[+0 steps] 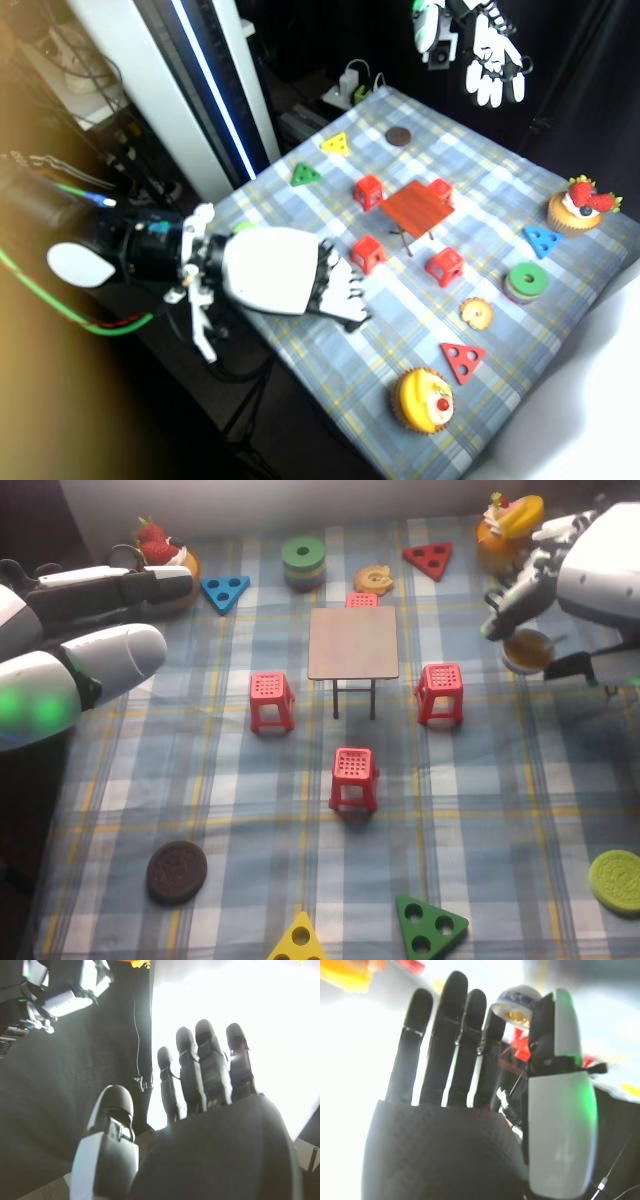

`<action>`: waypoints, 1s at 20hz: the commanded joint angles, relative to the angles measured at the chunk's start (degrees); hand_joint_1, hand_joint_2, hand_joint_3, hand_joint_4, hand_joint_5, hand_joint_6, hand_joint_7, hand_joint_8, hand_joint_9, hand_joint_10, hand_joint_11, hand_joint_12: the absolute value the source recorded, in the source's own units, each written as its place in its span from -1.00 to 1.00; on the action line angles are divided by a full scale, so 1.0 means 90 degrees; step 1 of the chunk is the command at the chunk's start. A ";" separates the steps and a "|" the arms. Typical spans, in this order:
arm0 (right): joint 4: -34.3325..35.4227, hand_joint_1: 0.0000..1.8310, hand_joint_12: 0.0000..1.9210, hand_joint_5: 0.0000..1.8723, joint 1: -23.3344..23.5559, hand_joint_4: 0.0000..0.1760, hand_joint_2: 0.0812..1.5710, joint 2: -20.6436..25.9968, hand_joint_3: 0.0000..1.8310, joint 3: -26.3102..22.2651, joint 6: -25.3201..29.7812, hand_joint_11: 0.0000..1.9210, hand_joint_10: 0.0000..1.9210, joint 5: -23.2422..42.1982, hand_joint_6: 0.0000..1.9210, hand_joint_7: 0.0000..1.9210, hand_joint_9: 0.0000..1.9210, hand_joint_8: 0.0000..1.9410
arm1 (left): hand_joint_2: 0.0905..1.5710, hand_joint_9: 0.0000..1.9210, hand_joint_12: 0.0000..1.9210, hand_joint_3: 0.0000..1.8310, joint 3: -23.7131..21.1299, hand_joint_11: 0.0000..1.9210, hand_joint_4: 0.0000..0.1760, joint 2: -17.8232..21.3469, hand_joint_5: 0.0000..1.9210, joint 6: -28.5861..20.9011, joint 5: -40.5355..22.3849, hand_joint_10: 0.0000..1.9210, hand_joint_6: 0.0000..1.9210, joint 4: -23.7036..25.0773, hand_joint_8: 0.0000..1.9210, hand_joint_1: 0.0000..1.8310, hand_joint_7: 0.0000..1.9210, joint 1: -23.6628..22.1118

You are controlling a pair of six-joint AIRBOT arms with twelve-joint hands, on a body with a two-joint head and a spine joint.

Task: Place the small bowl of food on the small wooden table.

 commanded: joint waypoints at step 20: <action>-0.0909 0.41 0.14 0.38 0.1373 -1.00 0.21 -0.1040 -1.00 0.0165 0.0284 0.02 -0.55 0.1040 -0.63 0.45 0.36 -0.64 | 0.59 -0.55 -0.77 -1.00 0.0186 -1.00 0.55 -0.0096 -0.49 -0.0062 -0.0493 -1.00 -1.00 -0.0038 -1.00 -0.79 -0.47 -0.0126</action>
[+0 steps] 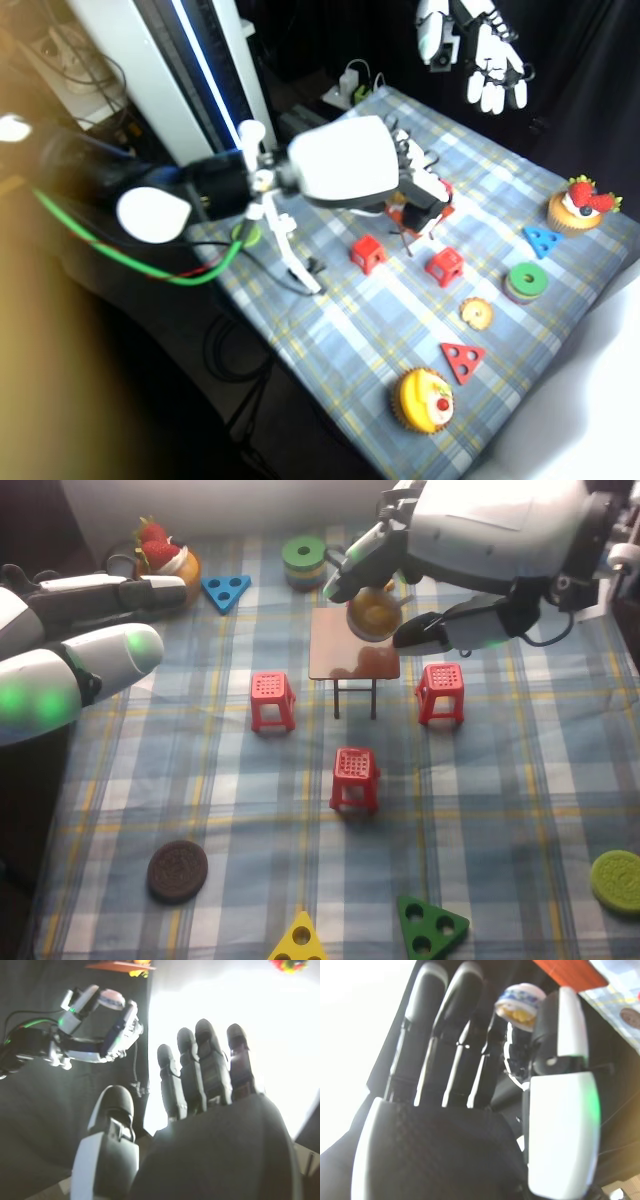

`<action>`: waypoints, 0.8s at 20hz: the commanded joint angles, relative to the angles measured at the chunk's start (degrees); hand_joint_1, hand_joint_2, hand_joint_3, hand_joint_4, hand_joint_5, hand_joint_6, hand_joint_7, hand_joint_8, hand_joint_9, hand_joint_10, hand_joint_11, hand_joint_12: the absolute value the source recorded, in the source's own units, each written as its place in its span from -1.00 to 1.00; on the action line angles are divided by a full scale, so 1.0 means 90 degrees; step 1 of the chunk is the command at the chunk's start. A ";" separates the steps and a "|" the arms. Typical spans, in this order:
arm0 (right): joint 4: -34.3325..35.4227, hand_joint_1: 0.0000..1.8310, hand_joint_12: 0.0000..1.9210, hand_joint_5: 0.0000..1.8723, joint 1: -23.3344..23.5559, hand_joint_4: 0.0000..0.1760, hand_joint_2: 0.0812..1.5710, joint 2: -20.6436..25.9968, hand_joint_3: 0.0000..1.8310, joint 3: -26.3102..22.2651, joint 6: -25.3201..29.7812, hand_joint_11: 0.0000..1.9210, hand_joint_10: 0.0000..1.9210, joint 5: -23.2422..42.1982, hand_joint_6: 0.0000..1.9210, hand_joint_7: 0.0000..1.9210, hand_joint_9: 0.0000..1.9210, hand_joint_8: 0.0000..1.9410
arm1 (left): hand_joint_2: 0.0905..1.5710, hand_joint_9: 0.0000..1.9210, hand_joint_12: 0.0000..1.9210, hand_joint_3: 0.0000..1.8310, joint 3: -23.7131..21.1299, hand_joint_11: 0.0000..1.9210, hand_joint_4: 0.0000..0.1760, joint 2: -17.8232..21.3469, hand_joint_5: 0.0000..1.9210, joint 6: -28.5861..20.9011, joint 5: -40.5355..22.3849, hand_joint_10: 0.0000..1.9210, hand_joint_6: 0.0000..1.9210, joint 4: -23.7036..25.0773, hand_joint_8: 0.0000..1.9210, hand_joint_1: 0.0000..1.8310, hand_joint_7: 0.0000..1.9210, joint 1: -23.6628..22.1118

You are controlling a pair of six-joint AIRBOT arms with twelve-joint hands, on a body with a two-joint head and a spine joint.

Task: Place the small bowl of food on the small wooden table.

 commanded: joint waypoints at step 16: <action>0.0304 0.36 0.36 0.35 0.0102 -0.75 0.28 -0.0412 -1.00 0.0400 0.0215 -0.81 -0.89 0.0490 -0.49 0.14 -0.10 -0.20 | 0.62 -0.68 -1.00 -1.00 0.0091 -1.00 0.13 -0.0083 -0.55 -0.0085 -0.0733 -0.99 -1.00 0.0042 -1.00 -0.79 -0.50 -0.0190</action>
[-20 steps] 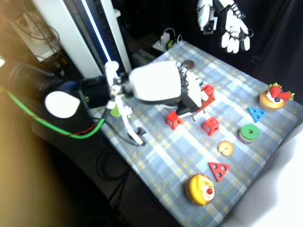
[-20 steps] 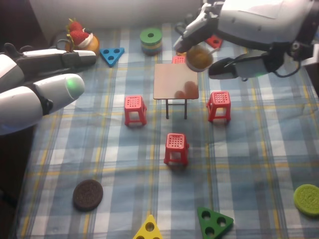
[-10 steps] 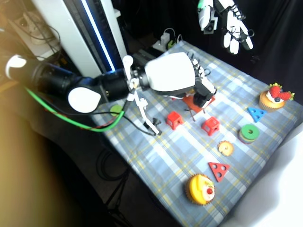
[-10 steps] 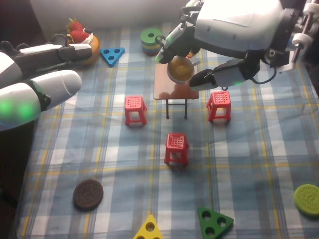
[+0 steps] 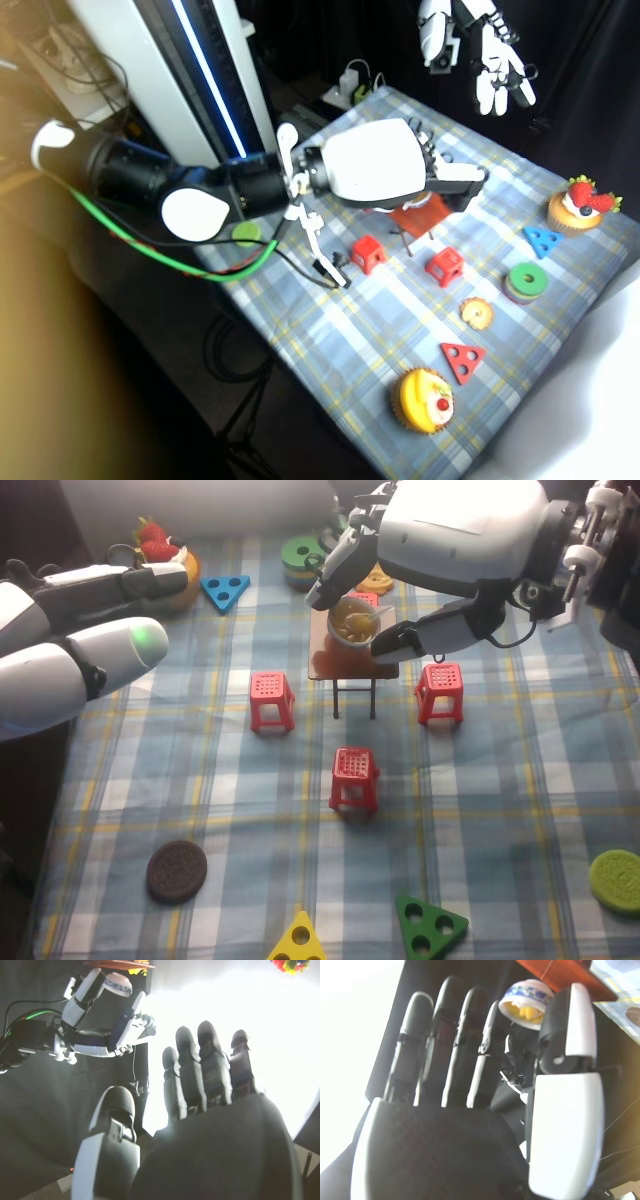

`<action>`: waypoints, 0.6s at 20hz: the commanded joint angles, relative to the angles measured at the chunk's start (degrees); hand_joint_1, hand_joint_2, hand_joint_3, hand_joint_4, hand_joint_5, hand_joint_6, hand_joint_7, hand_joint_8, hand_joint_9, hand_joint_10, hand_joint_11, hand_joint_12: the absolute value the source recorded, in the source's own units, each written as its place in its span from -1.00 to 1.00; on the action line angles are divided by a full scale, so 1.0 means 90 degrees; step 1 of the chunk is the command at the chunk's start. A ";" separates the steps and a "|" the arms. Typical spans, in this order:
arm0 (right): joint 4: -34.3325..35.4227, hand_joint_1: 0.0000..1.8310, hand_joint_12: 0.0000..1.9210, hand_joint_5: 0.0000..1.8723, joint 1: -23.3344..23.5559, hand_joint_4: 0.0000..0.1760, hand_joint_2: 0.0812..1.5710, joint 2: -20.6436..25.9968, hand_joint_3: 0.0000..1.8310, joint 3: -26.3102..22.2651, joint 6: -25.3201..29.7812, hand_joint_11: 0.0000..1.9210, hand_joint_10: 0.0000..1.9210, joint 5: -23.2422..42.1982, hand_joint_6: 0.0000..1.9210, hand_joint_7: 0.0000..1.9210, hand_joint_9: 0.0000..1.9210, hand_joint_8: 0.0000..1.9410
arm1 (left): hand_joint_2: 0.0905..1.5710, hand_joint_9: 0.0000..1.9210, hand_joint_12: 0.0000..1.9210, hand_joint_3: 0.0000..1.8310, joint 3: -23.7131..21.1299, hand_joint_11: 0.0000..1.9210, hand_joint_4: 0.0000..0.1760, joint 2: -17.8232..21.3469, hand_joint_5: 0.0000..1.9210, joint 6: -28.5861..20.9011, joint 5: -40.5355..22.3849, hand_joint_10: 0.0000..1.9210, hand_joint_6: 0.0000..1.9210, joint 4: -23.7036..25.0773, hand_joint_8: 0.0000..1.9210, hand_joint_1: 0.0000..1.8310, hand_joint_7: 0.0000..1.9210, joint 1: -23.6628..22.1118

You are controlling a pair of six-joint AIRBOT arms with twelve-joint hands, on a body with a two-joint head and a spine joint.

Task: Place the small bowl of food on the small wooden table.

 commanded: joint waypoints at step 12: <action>0.0220 0.15 0.36 0.03 0.0052 -1.00 0.17 0.0034 -1.00 0.0015 0.0019 -0.38 -0.85 0.0573 -0.95 0.19 0.16 -0.99 | 0.61 -0.56 -0.69 -1.00 0.0024 -1.00 0.44 -0.0014 -0.53 -0.0090 -0.0813 -1.00 -1.00 0.0035 -1.00 -0.80 -0.54 -0.0084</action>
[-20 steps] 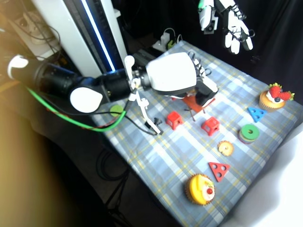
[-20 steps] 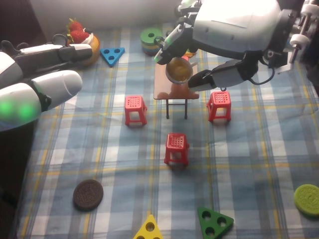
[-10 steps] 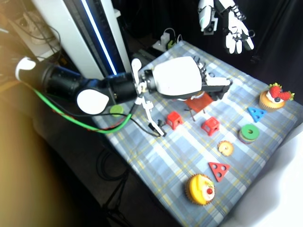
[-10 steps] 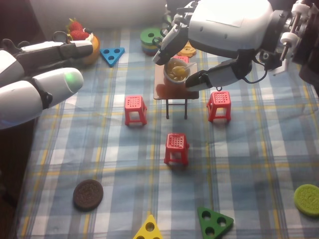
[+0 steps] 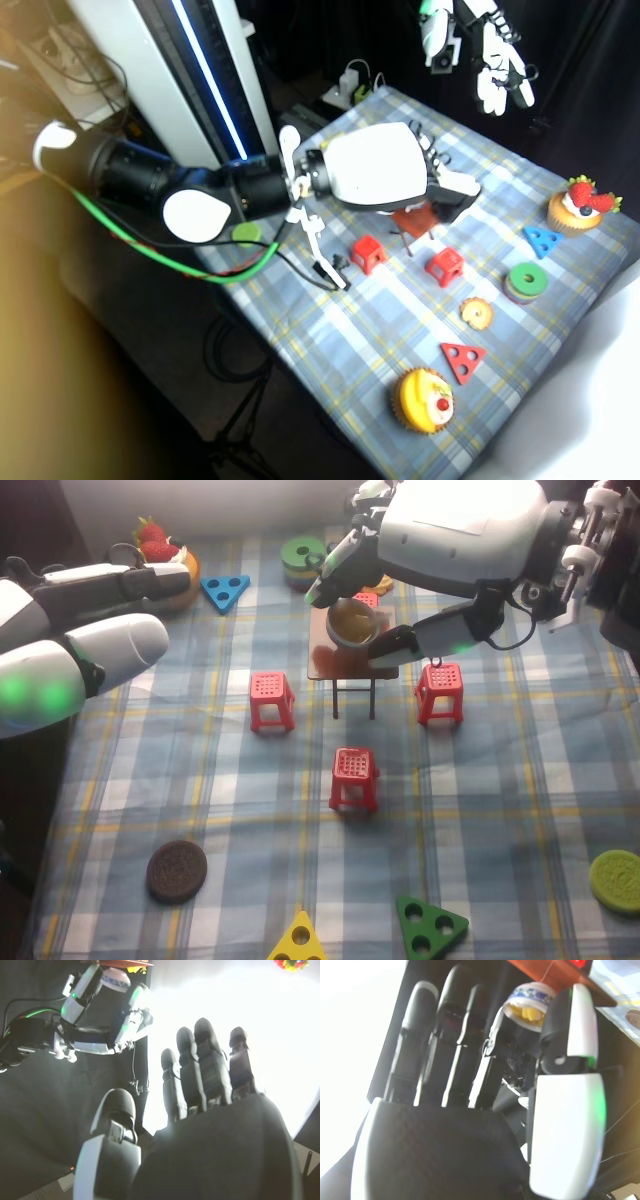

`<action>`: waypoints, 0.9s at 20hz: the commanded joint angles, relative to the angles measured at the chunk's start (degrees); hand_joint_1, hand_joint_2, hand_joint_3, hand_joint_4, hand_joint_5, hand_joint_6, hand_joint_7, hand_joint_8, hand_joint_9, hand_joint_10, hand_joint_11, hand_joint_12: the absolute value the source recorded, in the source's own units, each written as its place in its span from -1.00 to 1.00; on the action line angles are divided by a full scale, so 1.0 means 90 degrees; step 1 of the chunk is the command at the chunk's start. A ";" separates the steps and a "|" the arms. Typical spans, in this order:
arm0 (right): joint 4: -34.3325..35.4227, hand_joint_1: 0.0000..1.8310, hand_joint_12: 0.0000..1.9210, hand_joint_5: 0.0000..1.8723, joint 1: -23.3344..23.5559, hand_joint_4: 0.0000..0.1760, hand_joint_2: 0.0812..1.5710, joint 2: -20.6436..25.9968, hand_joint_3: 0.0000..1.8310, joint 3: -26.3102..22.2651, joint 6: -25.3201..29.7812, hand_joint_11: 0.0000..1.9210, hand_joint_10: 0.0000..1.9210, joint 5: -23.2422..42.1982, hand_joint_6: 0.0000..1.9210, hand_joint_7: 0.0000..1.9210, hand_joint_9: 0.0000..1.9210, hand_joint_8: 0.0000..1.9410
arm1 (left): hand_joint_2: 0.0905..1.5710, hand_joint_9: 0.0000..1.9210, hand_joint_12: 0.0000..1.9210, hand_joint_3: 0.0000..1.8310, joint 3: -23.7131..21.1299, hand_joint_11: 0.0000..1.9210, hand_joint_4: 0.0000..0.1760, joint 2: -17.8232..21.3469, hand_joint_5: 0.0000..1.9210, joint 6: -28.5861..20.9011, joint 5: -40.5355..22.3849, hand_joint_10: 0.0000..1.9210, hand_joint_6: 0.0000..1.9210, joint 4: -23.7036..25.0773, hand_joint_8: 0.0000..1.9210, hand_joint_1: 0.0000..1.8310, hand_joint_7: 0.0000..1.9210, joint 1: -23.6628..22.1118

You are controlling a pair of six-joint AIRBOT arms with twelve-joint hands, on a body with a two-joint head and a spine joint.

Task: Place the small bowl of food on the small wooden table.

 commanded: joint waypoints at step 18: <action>0.0231 0.11 0.07 -0.20 0.0091 -1.00 0.16 0.0270 -1.00 -0.0030 0.0020 -0.66 -1.00 0.0635 -1.00 -0.24 -0.20 -1.00 | 0.61 -0.55 -0.52 -1.00 0.0019 -1.00 0.24 -0.0020 -0.51 -0.0107 -0.0805 -1.00 -1.00 0.0035 -1.00 -0.82 -0.53 -0.0091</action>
